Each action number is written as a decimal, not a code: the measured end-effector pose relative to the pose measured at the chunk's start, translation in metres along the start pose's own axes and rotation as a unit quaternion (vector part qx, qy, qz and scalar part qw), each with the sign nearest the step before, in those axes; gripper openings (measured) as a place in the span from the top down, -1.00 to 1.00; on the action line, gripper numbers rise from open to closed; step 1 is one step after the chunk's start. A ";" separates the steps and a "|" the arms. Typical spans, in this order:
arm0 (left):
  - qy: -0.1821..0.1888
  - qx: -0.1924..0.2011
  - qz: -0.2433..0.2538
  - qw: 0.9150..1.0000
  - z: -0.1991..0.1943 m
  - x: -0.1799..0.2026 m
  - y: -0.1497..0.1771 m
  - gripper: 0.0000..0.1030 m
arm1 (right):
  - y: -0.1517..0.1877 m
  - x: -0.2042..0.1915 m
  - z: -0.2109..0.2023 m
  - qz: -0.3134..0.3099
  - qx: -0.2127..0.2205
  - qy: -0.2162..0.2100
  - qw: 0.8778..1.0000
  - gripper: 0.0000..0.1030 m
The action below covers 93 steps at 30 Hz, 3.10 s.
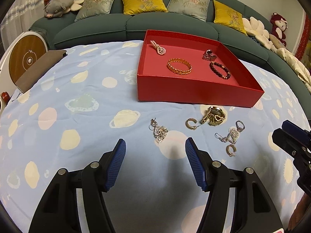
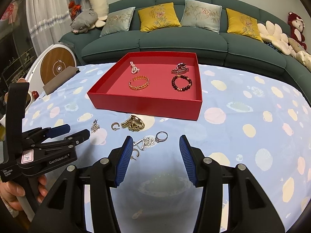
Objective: Organize jewelry
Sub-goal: 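Withdraw both open grippers from the box toward the remaining jewelry, then grasp the silver dangling earring with the left gripper, then carry the silver earring toward the box while the right gripper grasps the gold chain watch, then carry the silver earring with the left gripper and gold watch with the right gripper over the box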
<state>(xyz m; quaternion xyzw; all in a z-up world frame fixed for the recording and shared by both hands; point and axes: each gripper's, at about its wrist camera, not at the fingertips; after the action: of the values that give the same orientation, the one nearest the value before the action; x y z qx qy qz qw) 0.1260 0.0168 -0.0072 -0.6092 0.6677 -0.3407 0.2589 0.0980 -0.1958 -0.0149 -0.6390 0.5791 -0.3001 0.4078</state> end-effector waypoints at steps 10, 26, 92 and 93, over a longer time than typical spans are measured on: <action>-0.008 -0.011 -0.015 1.000 0.023 0.001 0.000 0.05 | 0.003 0.004 0.001 0.005 -0.005 0.000 1.000 0.07; -0.002 -0.002 -0.014 1.000 0.023 -0.005 0.000 0.92 | 0.003 -0.002 0.009 0.007 -0.014 -0.006 1.000 0.07; 0.081 0.065 -0.052 0.993 -0.023 -0.010 -0.073 0.93 | -0.054 -0.012 0.055 0.004 0.018 -0.059 0.998 0.75; 0.081 0.068 -0.048 0.993 -0.020 -0.007 -0.078 0.93 | -0.058 -0.008 0.054 0.005 0.022 -0.055 0.998 0.75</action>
<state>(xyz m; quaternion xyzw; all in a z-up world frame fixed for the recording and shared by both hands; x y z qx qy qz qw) 0.1617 0.0242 0.0654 -0.5914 0.6320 -0.4459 0.2282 0.1720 -0.1783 0.0098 -0.6424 0.5526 -0.2750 0.4542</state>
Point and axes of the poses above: each gripper's, at about its wrist camera, not at the fingertips, and z roughly the way its jaws point, x to its right, y to its underside, and after that the axes turned 13 degrees about x, right-handed
